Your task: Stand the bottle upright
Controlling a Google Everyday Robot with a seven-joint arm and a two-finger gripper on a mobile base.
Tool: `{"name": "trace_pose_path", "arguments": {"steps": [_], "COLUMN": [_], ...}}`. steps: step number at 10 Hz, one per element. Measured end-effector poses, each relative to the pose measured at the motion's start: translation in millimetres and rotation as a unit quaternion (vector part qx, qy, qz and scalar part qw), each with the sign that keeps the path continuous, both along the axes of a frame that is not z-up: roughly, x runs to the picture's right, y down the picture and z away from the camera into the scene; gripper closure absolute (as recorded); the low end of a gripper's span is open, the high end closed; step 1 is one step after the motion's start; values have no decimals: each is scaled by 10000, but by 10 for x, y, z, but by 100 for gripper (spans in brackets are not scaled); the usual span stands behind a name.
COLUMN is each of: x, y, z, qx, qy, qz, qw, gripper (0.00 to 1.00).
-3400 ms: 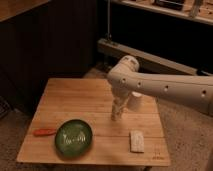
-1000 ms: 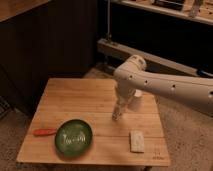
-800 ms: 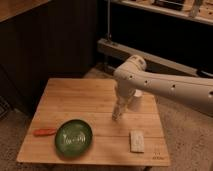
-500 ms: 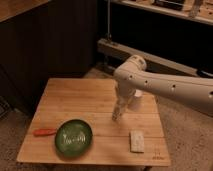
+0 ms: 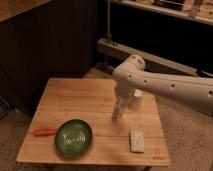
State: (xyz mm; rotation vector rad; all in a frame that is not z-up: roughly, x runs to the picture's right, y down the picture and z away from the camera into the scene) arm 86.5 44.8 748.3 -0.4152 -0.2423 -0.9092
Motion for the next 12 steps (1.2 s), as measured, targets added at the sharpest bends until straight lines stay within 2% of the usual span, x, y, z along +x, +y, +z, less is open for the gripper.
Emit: {"name": "trace_pose_path", "arguments": {"steps": [1, 2, 4, 9, 10, 12], "x": [-36, -47, -70, -96, -83, 18], "y": [-18, -31, -52, -79, -85, -97], "z": [-10, -13, -27, -32, -39, -29], "qx": [-17, -22, -58, -249, -280, -280], "qy": [-107, -154, -237, -181, -253, -513], "qz": [37, 49, 64, -1, 56, 360], "qw": [9999, 9999, 9997, 9995, 9993, 9976], "gripper": [29, 27, 26, 26, 26, 26]}}
